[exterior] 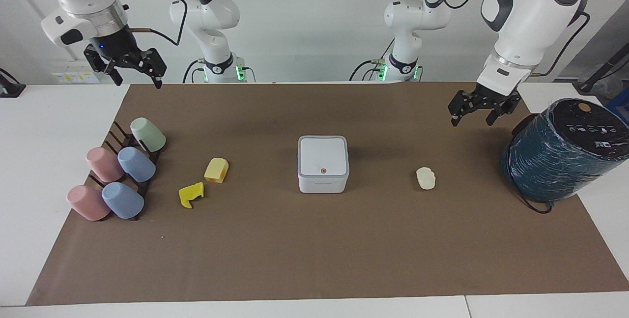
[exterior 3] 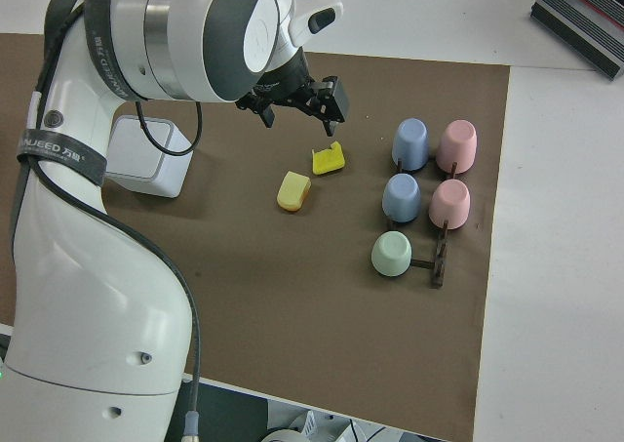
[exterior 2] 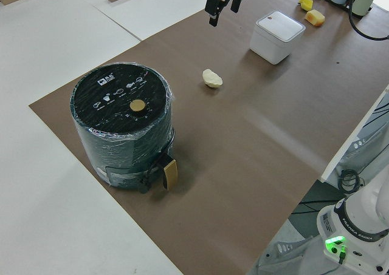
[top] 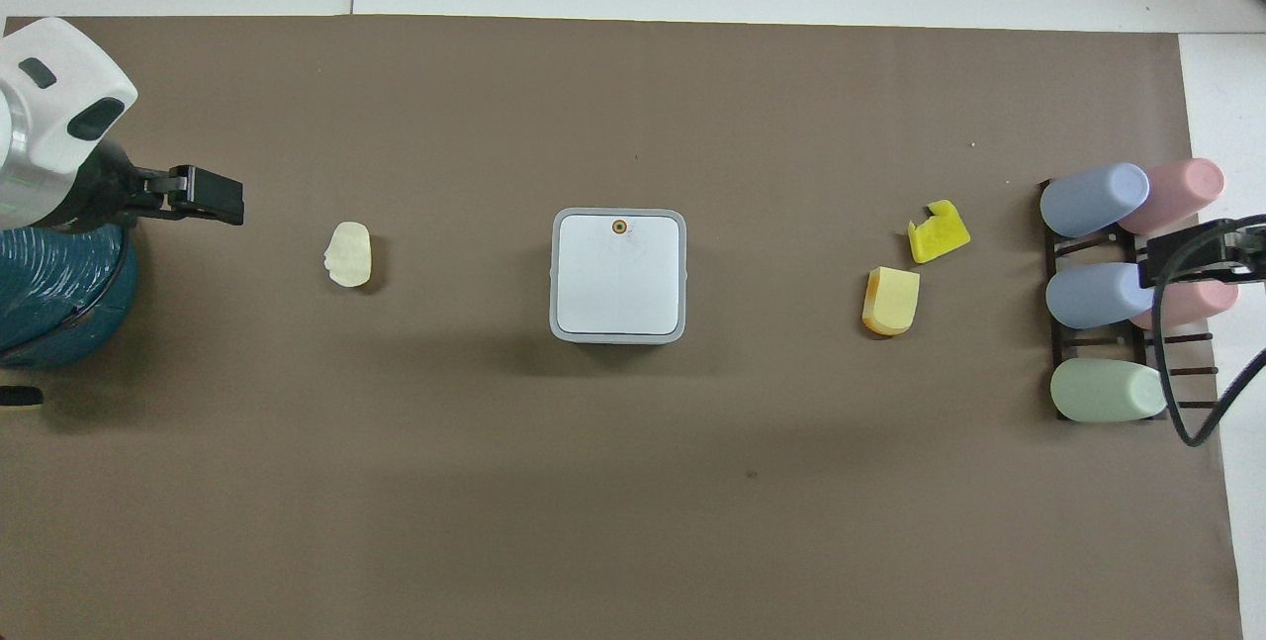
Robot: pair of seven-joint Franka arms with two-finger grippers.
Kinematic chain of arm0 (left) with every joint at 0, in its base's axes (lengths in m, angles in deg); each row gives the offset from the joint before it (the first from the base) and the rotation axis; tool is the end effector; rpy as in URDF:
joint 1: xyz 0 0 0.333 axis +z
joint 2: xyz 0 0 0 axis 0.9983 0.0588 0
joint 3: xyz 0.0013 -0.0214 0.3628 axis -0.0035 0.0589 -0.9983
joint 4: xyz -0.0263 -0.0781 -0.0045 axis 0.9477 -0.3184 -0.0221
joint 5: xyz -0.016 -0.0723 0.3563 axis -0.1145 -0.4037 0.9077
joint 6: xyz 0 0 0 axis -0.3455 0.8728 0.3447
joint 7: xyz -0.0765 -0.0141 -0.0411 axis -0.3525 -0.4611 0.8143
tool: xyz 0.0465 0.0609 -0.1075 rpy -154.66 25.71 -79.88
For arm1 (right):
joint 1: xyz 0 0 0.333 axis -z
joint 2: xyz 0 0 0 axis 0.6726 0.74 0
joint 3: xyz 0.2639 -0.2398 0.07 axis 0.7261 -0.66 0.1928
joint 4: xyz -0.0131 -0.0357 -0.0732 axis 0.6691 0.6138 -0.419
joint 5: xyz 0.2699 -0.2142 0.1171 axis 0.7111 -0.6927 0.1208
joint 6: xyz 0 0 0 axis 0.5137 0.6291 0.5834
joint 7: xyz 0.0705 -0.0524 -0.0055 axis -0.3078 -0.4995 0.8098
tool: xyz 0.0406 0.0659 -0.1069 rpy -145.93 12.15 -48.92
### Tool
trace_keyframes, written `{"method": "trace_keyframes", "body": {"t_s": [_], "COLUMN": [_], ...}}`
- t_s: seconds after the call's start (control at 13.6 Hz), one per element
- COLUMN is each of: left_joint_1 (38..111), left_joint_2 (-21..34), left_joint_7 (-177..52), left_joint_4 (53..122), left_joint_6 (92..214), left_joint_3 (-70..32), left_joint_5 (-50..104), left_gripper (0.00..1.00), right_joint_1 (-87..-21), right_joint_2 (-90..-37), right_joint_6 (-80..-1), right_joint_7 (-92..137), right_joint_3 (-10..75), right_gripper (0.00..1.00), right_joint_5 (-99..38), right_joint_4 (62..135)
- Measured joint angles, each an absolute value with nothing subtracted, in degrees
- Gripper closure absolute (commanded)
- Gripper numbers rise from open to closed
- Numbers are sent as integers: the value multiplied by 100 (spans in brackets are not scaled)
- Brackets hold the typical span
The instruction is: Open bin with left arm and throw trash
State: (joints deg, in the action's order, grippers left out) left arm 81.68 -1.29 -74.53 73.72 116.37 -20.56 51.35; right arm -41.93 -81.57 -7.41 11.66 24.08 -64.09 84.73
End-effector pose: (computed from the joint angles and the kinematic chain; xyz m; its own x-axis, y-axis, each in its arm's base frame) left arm 0.5510 -0.0628 0.6032 0.9968 -0.0460 0.0661 -0.0474 -0.9987 0.0197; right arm 0.4968 -0.0212 0.6678 0.9955 -0.0876 -0.0361 -0.0855 -0.9948 0.0558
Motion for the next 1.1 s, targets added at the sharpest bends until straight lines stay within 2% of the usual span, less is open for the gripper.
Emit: {"method": "trace_keyframes", "body": {"t_s": [0.88, 1.03, 1.1], "left_joint_1": [8050, 7792, 7618], "left_joint_2": [-132, -155, -176], "left_joint_7": [-7446, -7248, -7052], "left_joint_4": [7429, 7559, 7667], "left_joint_6": [11684, 11878, 12021], "left_joint_3": [-1990, -1973, -1960], "left_joint_5": [5134, 5133, 5131], "left_gripper": [0, 32, 44], "right_joint_1": [-4263, -4263, -4263], "right_joint_2": [-8161, -8182, -8200], "right_joint_6": [-869, -879, -908], "right_joint_7": [1166, 1166, 1166], "right_joint_3": [2497, 2497, 2496], "right_gripper": [0, 0, 0], "right_joint_5": [-6413, -6413, -6413], "right_joint_4": [8553, 8657, 8712]}}
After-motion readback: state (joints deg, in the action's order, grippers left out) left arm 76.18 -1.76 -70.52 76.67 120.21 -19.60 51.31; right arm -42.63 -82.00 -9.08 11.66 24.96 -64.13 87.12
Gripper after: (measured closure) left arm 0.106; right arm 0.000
